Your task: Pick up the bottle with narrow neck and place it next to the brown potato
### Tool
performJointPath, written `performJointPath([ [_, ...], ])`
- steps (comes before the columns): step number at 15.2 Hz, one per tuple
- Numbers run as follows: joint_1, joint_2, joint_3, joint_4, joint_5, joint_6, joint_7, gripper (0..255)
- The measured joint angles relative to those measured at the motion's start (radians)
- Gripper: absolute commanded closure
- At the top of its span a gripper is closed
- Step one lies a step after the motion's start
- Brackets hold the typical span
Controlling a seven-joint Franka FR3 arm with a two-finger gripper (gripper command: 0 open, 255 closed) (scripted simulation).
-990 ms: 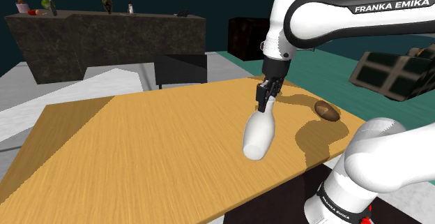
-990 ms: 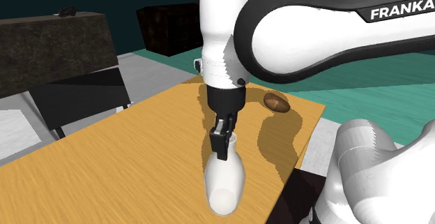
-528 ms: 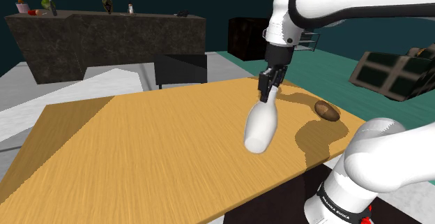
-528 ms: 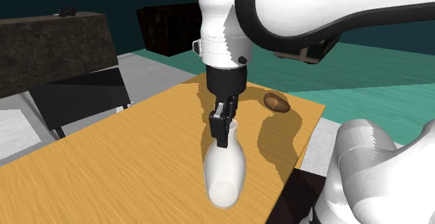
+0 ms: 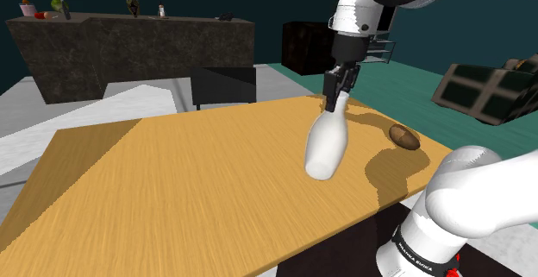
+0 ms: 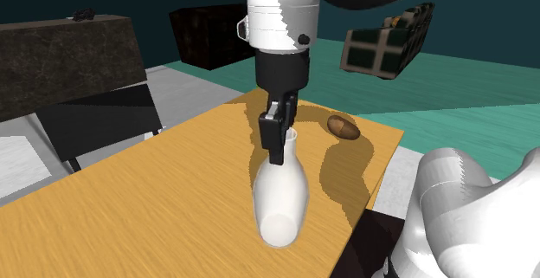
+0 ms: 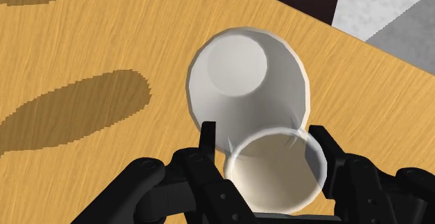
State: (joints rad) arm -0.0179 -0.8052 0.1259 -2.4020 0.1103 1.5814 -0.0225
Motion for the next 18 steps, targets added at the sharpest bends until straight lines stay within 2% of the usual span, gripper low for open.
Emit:
performJointPath([
  [18, -0.008, 0.084, -0.014, 0.3, -0.015, -0.216, 0.009, 255],
])
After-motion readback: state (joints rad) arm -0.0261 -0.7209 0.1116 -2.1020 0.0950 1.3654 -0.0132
